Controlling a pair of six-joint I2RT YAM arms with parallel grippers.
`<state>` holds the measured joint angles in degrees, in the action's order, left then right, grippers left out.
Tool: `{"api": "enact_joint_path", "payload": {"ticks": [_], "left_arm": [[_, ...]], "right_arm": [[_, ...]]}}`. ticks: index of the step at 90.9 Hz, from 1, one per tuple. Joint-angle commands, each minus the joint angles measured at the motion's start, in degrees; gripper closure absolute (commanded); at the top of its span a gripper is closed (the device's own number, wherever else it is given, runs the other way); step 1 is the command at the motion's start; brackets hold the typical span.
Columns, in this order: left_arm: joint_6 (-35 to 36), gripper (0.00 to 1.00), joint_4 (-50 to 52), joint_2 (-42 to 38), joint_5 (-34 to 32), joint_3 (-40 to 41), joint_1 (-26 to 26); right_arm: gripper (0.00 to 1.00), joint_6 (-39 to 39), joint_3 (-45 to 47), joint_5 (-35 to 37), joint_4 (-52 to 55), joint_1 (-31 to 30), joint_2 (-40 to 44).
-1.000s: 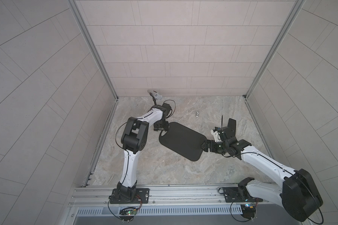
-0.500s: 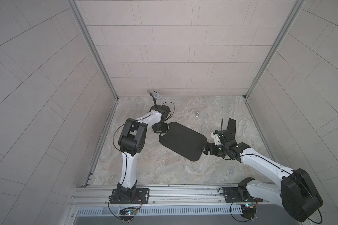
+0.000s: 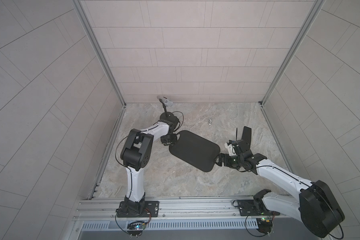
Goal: Align the knife with the edge of the cutting board
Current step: Adjust the work surface at the center of the board.
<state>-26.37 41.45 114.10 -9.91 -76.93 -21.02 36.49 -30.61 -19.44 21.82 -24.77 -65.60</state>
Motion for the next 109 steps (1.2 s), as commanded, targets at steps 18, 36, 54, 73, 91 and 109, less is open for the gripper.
{"api": "enact_joint_path", "payload": {"ticks": [18, 36, 54, 73, 91, 109], "left_arm": [[-4.4, 0.74, 0.2, -0.3, 3.5, 10.4, -0.5], [-5.6, 0.74, -2.4, -3.6, 3.2, 15.4, -1.6], [-7.7, 0.75, -4.1, -5.0, 3.0, 18.5, -4.0], [-9.6, 0.76, -5.1, -6.8, 1.9, 20.7, -7.8], [-10.5, 0.76, -5.5, -8.5, 0.7, 22.4, -11.2], [-11.4, 0.75, -6.9, -10.8, 0.6, 25.4, -13.4]], "right_arm": [[0.0, 1.1, 0.7, -0.6, -4.0, 0.1, -3.2], [0.0, 1.1, 0.1, -1.3, -6.2, 0.0, -7.5], [0.0, 0.8, -0.5, -1.1, -8.1, 0.0, -11.3], [0.0, 0.7, -1.6, -2.2, -10.4, 0.0, -16.1], [0.0, -0.2, -3.1, -1.5, -10.3, 0.1, -18.9], [0.0, -0.8, -4.0, -1.4, -10.4, 0.1, -20.8]]}}
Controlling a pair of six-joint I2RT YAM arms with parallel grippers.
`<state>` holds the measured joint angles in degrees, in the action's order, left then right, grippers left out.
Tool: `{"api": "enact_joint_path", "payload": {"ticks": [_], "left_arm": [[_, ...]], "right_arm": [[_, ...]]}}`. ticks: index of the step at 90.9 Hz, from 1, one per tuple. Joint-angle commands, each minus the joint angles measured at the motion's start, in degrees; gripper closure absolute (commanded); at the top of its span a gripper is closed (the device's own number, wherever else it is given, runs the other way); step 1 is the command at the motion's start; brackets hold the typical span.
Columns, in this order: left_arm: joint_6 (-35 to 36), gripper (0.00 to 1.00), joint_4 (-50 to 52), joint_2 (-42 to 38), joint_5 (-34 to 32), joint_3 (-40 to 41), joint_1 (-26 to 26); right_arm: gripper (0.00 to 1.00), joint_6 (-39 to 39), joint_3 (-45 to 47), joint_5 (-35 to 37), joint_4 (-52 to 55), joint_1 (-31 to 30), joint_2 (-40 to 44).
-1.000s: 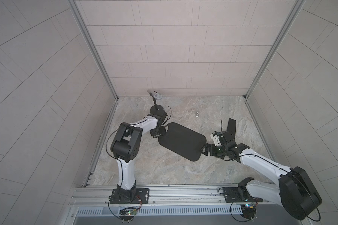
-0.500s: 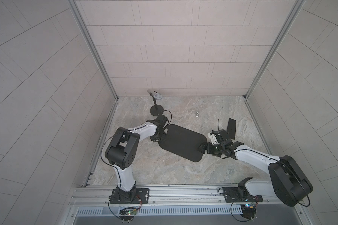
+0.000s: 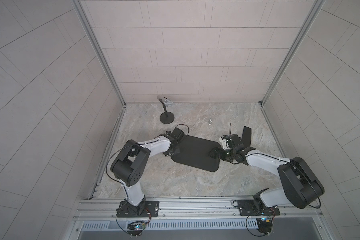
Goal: Align the knife with the edge of the cutting board
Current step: Adjust the work surface at the center of the board.
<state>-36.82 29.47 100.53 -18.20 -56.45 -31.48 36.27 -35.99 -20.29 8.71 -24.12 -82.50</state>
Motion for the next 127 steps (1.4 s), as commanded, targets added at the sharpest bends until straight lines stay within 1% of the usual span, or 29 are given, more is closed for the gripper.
{"api": "enact_joint_path", "payload": {"ticks": [1, 21, 42, 71, 78, 102, 109, 127], "left_arm": [[-1.0, 0.76, 5.0, 2.6, 8.9, 5.2, -3.0], [-2.7, 0.76, 2.5, -1.4, 9.2, 10.7, -4.2], [-4.1, 0.76, 1.1, -3.9, 9.8, 13.6, -5.8], [-4.4, 0.76, 0.2, -6.7, 10.3, 15.2, -6.7], [-6.3, 0.76, 0.0, -7.8, 10.5, 16.0, -7.0], [-6.6, 0.76, -0.4, -9.7, 10.7, 17.2, -7.3], [-6.5, 0.73, -0.5, -9.4, 10.5, 17.0, -7.3], [-5.8, 0.54, 0.8, -8.4, 9.3, 15.1, -7.3]], "right_arm": [[0.0, -0.6, 1.4, -0.5, 2.7, -0.6, -4.0], [0.0, -1.1, 0.8, 0.0, 3.0, -0.5, -4.9], [0.0, -1.3, 0.5, -0.1, 3.1, -0.6, -6.2], [0.0, -1.5, 1.2, 1.1, 3.7, -0.7, -5.9], [0.0, -1.5, 1.2, 1.1, 3.8, -0.7, -5.9], [0.0, -1.3, 1.8, 1.2, 3.6, -1.2, -5.8], [0.0, -1.1, 1.9, 1.4, 3.6, -1.3, -5.9], [0.0, -0.7, 2.4, 1.8, 4.1, -1.5, -5.3]]}}
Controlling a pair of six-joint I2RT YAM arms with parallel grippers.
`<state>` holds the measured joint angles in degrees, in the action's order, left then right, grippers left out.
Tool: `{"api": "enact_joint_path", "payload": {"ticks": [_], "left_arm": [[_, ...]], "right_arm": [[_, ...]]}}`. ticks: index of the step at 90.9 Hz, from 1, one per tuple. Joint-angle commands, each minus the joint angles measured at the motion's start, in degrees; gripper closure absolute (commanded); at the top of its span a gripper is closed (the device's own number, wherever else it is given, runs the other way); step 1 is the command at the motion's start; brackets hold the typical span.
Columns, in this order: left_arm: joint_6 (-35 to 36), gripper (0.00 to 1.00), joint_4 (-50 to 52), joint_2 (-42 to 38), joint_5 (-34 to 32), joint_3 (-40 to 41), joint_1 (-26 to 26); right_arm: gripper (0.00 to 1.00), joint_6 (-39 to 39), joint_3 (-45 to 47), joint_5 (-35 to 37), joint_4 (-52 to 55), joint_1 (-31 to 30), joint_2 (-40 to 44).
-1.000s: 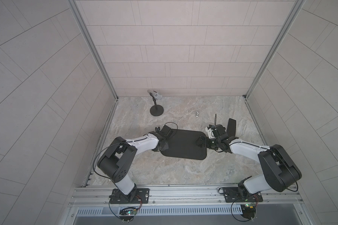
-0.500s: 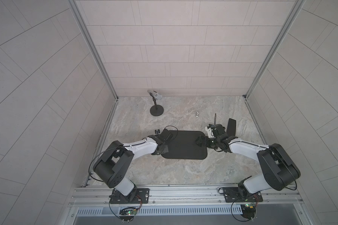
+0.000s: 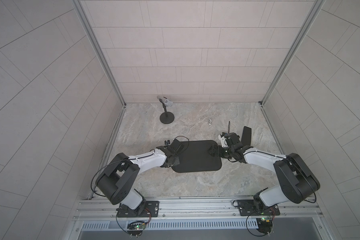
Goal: Align the knife with the edge of the cutting board
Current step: Adjust the work surface at the center of the board.
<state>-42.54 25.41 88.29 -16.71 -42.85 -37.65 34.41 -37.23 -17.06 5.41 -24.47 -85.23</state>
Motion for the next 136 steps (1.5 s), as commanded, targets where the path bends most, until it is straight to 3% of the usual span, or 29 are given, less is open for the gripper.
{"api": "enact_joint_path", "payload": {"ticks": [1, 54, 86, 97, 136], "left_arm": [[-0.1, 0.53, 5.1, 3.9, 7.8, 1.3, -1.1], [2.5, 0.09, 7.5, 10.2, 6.1, -6.7, -0.1], [4.6, 0.06, 9.5, 14.3, 6.3, -11.6, 4.1], [5.4, 0.0, 10.2, 14.9, 6.2, -12.9, 5.5], [6.9, 0.0, 9.6, 15.9, 8.2, -12.7, 9.6]], "right_arm": [[0.0, 1.2, 3.6, -1.4, 7.5, -1.2, -2.5], [0.0, 2.1, 6.0, 0.0, 9.8, -1.5, 3.1], [0.0, 3.0, 6.4, 0.0, 9.2, -2.3, 3.6], [0.0, 3.3, 6.3, 0.2, 8.9, -2.8, 3.4], [0.0, 4.1, 5.8, 0.3, 9.0, -3.5, 3.0]]}}
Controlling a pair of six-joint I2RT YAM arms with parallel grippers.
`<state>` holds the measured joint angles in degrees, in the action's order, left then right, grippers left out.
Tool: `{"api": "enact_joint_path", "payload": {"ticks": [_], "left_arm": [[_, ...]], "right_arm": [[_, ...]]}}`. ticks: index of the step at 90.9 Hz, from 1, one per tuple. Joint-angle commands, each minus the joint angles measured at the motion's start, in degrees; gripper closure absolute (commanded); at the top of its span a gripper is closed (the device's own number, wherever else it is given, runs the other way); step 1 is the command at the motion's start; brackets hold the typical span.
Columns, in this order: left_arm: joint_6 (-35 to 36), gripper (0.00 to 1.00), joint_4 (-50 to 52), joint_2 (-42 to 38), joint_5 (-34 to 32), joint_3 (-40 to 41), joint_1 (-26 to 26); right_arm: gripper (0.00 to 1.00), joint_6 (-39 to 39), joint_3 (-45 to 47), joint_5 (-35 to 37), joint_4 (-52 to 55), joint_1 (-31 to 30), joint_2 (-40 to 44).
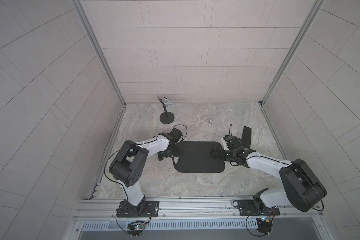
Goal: Align the knife with the edge of the cutting board
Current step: Adjust the work surface at the center of the board.
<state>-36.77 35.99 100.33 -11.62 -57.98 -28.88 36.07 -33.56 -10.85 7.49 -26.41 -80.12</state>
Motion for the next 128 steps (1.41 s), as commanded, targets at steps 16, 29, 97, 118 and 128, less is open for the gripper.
{"api": "enact_joint_path", "payload": {"ticks": [16, 29, 97, 118, 128], "left_arm": [[1.4, 0.0, -0.9, 5.0, 3.8, 1.6, 1.5], [1.5, 0.0, -0.8, 6.1, 3.8, 0.9, 1.8], [1.1, 0.0, -0.5, 6.7, 4.5, 1.1, 2.8], [0.9, 0.0, -0.8, 5.9, 5.3, 1.8, 2.8], [0.9, 0.0, -0.9, 5.3, 5.9, 2.2, 2.8]], "right_arm": [[0.0, 2.1, 1.0, -6.0, 7.3, -1.7, -3.1], [0.0, 2.2, 1.1, -6.4, 6.8, -1.8, -3.4], [0.0, -0.1, -1.1, -6.4, 6.0, -2.1, -6.8], [0.0, -0.4, -1.9, -6.2, 6.0, -2.1, -8.2], [0.0, -0.8, -3.9, -6.0, 6.4, -2.0, -9.1]]}}
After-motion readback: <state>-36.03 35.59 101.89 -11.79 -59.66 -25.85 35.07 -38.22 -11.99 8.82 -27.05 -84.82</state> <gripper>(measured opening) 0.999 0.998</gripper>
